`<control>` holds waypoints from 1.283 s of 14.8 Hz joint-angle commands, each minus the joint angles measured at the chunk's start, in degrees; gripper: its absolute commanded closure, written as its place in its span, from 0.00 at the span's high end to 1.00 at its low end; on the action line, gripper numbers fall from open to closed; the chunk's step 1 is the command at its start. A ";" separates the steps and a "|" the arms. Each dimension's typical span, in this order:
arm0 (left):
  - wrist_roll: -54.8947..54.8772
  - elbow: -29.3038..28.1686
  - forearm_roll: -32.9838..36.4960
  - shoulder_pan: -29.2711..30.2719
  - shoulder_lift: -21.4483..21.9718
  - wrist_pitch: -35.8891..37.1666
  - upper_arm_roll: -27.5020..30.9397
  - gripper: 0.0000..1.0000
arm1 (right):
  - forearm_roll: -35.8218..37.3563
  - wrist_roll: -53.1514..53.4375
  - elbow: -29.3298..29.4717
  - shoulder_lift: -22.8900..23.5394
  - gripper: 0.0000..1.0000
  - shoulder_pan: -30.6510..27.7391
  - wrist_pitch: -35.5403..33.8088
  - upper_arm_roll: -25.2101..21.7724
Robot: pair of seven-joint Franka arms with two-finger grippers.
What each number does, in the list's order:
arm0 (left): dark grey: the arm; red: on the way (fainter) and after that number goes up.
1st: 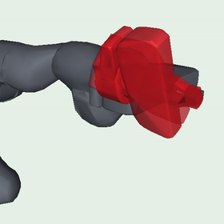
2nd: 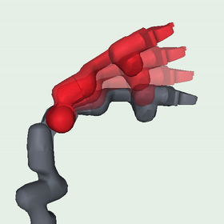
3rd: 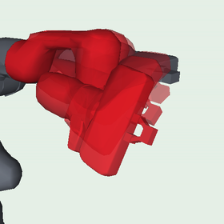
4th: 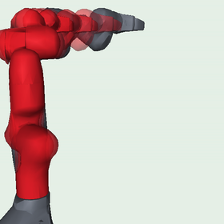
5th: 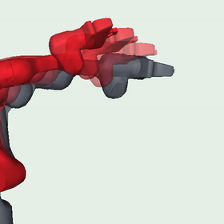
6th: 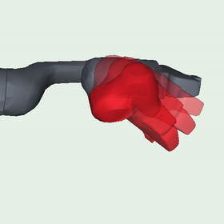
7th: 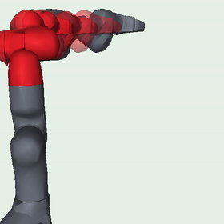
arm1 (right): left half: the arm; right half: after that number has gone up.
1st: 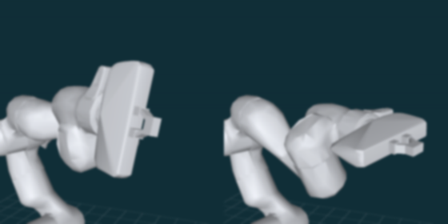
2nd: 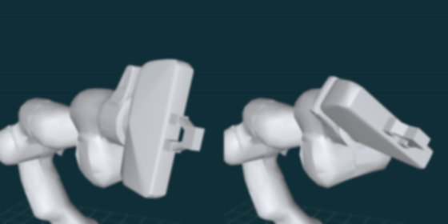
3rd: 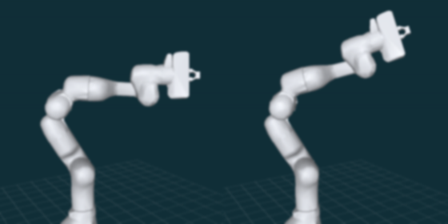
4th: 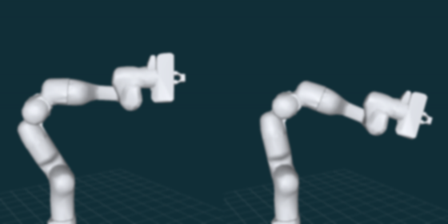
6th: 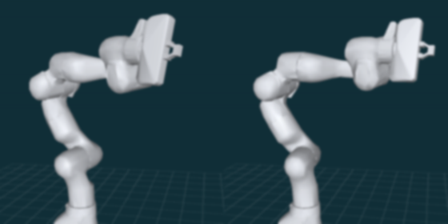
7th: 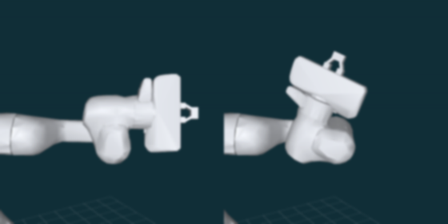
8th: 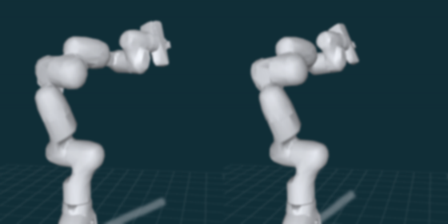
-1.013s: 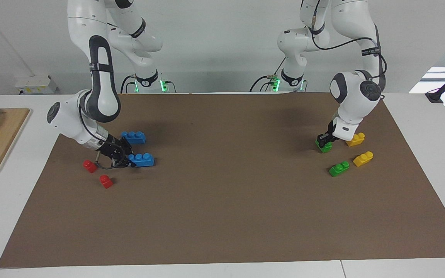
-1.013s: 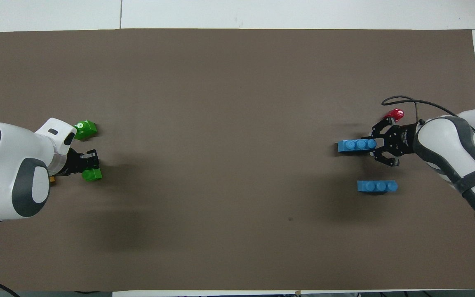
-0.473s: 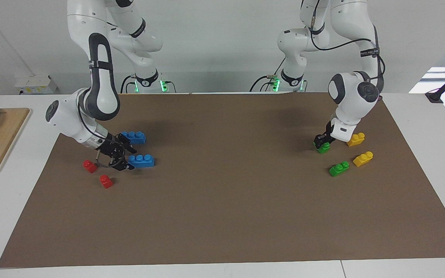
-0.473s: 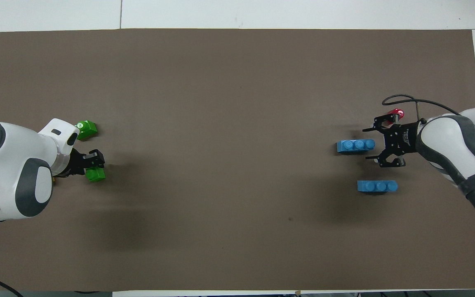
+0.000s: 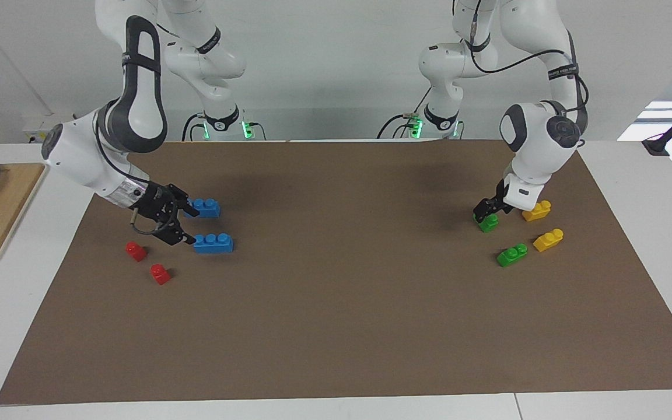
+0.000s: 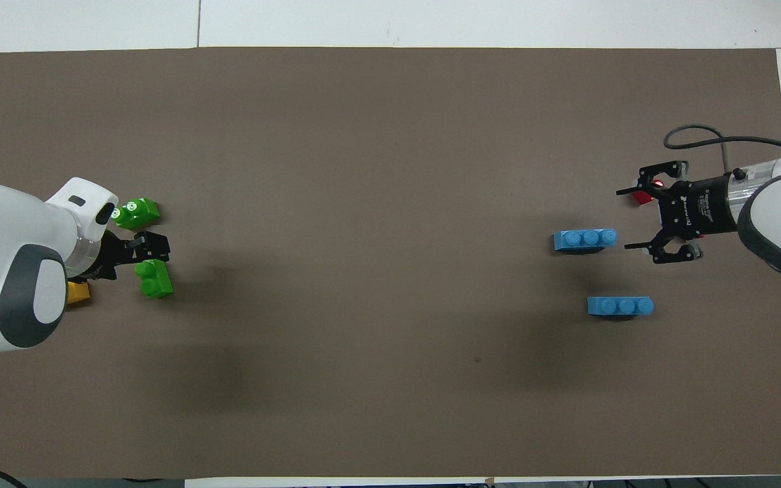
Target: Remove green block with left arm and hold with right
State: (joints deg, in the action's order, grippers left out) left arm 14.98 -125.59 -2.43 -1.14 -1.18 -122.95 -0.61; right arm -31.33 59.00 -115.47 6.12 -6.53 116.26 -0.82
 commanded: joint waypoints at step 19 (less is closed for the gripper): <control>-5.05 21.06 2.77 -0.45 5.76 22.38 -0.01 1.00 | 30.70 -49.75 18.79 -6.12 0.98 1.87 -17.21 1.79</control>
State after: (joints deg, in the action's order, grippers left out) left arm 11.12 -108.56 -1.96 -1.12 5.22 -104.54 -0.64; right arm -3.72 14.97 -97.78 -0.19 -4.20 100.36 0.59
